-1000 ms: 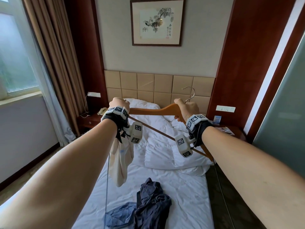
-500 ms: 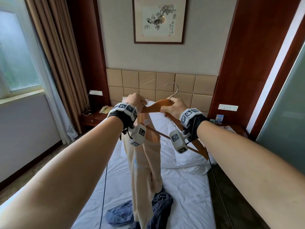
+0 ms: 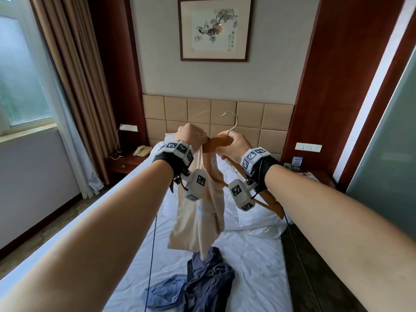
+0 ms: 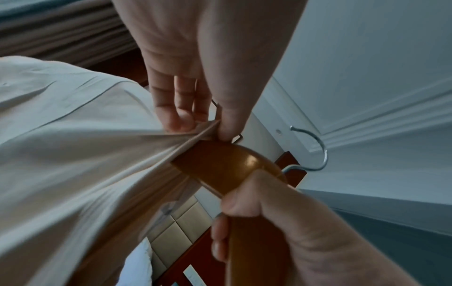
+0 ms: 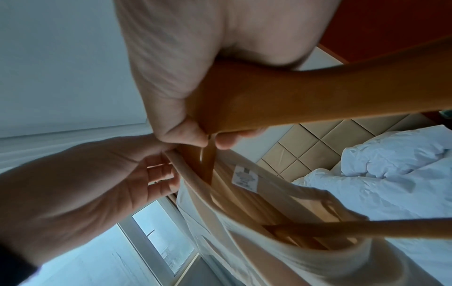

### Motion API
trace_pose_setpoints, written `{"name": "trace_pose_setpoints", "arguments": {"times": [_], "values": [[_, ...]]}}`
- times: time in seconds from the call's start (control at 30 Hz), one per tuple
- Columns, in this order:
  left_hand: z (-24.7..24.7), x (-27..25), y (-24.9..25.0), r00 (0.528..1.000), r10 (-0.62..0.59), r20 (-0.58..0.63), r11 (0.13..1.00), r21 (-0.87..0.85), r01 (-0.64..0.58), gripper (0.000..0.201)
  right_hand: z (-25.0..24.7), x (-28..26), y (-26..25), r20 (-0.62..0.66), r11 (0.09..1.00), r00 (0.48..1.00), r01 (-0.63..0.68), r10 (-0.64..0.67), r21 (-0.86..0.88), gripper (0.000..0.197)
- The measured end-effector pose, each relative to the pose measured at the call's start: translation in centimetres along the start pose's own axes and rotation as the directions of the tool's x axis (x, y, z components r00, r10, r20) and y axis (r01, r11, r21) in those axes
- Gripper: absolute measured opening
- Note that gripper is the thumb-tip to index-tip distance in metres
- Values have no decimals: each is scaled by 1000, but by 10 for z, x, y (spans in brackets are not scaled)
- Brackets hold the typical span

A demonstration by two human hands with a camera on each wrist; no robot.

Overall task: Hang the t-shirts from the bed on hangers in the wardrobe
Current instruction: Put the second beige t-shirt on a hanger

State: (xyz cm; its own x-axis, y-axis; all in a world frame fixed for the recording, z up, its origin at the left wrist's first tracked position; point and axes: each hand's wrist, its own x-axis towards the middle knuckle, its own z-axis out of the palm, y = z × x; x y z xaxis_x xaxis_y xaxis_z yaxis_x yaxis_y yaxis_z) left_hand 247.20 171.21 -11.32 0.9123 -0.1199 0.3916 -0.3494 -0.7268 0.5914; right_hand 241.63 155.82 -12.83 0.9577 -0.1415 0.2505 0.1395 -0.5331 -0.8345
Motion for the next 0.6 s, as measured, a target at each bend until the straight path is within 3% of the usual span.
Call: {"name": "trace_pose_setpoints", "arguments": {"times": [0.17, 0.33, 0.47, 0.6], "values": [[1, -2, 14, 996, 59, 68, 981, -188, -45, 14, -3, -1, 0, 49, 995, 999, -8, 13, -95, 42], [1, -4, 33, 969, 225, 100, 964, -166, -207, 18, 2, 0, 4, 10, 982, 999, -42, 44, -184, 9], [2, -6, 40, 943, 283, 175, 938, -253, -235, 24, 0, 1, 4, -52, 984, 997, -71, 63, -161, 16], [4, -3, 32, 924, 284, 257, 940, -264, -215, 36, -3, -1, -2, -53, 985, 999, 5, -14, -173, 19]]}}
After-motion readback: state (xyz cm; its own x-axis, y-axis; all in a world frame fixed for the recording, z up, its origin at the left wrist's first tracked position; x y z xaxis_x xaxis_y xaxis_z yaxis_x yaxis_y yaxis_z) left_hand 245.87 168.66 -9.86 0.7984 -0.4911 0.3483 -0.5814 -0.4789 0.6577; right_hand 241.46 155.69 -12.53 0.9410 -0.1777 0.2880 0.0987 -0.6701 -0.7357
